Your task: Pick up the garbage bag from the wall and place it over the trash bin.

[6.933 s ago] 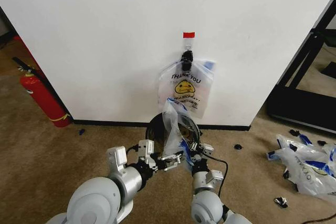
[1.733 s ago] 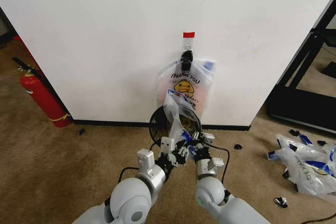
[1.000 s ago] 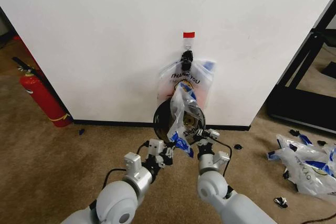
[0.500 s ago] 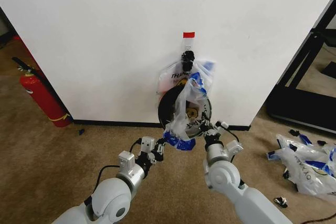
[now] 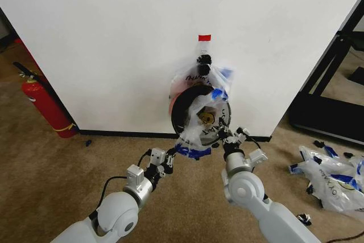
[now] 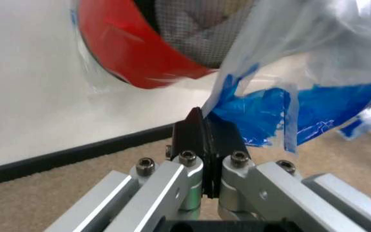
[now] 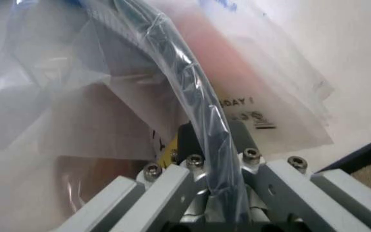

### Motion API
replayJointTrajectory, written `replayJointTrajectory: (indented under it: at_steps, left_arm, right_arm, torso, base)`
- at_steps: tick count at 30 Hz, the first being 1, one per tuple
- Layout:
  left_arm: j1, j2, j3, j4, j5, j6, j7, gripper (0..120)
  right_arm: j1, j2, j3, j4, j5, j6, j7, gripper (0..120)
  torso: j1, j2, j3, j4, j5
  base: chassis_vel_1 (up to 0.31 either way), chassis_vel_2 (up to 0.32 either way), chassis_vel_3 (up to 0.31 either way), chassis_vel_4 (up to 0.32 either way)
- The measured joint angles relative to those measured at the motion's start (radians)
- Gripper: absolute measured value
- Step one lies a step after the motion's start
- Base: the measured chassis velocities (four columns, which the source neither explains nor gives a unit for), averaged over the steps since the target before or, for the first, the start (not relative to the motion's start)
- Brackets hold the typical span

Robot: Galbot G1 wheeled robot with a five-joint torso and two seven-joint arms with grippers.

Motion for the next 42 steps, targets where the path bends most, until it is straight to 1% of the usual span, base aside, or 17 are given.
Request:
replayJointTrajectory:
  at_steps: [5, 13, 22, 25, 27, 28, 29, 32, 36, 37, 39, 40, 42]
  left_arm:
    - [-0.018, -0.002, -0.010, 0.026, 0.034, -0.034, -0.001, 0]
    - [-0.015, 0.024, -0.035, 0.010, 0.041, -0.036, 0.002, 0]
    - [0.003, 0.040, -0.044, 0.004, 0.062, -0.035, 0.003, 0]
    - [0.018, 0.040, -0.043, 0.005, 0.091, -0.036, 0.003, 0]
    - [0.029, 0.040, -0.042, 0.006, 0.117, -0.041, 0.004, 7]
    - [0.035, 0.042, -0.043, 0.006, 0.133, -0.045, 0.008, 14]
    - [0.035, 0.042, -0.043, 0.006, 0.133, -0.045, 0.008, 14]
    - [0.068, 0.060, -0.059, 0.001, 0.210, -0.071, 0.044, 25]
    - [0.136, 0.096, -0.090, -0.016, 0.330, -0.112, 0.132, 41]
    - [0.136, 0.096, -0.090, -0.016, 0.330, -0.112, 0.132, 41]
    - [0.151, 0.105, -0.100, -0.015, 0.395, -0.139, 0.158, 48]
    - [0.157, 0.110, -0.107, -0.010, 0.435, -0.156, 0.172, 53]
    - [0.164, 0.119, -0.117, -0.010, 0.468, -0.173, 0.181, 62]
  right_arm:
    - [-0.022, -0.027, -0.022, 0.021, -0.014, -0.028, 0.001, 0]
    - [-0.031, -0.071, -0.045, 0.001, -0.076, -0.058, 0.004, 0]
    - [-0.026, -0.087, -0.030, -0.039, -0.104, -0.060, -0.011, 0]
    - [-0.027, -0.088, -0.027, -0.040, -0.104, -0.064, -0.019, 0]
    - [-0.027, -0.088, -0.025, -0.040, -0.104, -0.065, -0.025, 0]
    - [-0.027, -0.087, -0.023, -0.041, -0.104, -0.065, -0.027, 0]
    - [-0.027, -0.087, -0.023, -0.041, -0.104, -0.065, -0.027, 0]
    - [-0.023, -0.083, -0.016, -0.048, -0.103, -0.065, -0.027, 0]
    - [-0.014, -0.075, -0.009, -0.055, -0.099, -0.064, -0.029, 0]
    - [-0.014, -0.075, -0.009, -0.055, -0.099, -0.064, -0.029, 0]
    - [-0.011, -0.073, -0.008, -0.059, -0.096, -0.064, -0.032, 0]
    - [-0.008, -0.071, -0.008, -0.062, -0.095, -0.064, -0.033, 0]
    - [-0.005, -0.068, -0.007, -0.068, -0.096, -0.064, -0.034, 0]
  torso:
    - [0.000, 0.000, 0.000, 0.0000, 0.0000]
    - [0.000, 0.000, 0.000, 0.0000, 0.0000]
    - [0.000, 0.000, 0.000, 0.0000, 0.0001]
    - [0.000, 0.000, 0.000, 0.0000, 0.0001]
    - [0.000, 0.000, 0.000, 0.0000, 0.0001]
    - [0.000, 0.000, 0.000, 0.0000, 0.0000]
    - [0.000, 0.000, 0.000, 0.0000, 0.0000]
    - [0.000, 0.000, 0.000, -0.0002, 0.0000]
    - [0.000, 0.000, 0.000, 0.0002, 0.0001]
    - [0.000, 0.000, 0.000, 0.0002, 0.0001]
    - [0.000, 0.000, 0.000, 0.0001, 0.0000]
    - [0.000, 0.000, 0.000, -0.0001, 0.0000]
    - [0.000, 0.000, 0.000, 0.0000, -0.0001]
  base:
    - [0.000, 0.000, 0.000, 0.000]
    - [0.000, 0.000, 0.000, 0.000]
    - [0.000, 0.000, 0.000, 0.000]
    - [0.000, 0.000, 0.000, 0.000]
    - [0.000, 0.000, 0.000, 0.000]
    - [0.000, 0.000, 0.000, 0.000]
    - [0.000, 0.000, 0.000, 0.000]
    - [0.000, 0.000, 0.000, 0.000]
    - [0.000, 0.000, 0.000, 0.000]
    - [0.000, 0.000, 0.000, 0.000]
    - [0.000, 0.000, 0.000, 0.000]
    - [0.000, 0.000, 0.000, 0.000]
    - [0.000, 0.000, 0.000, 0.000]
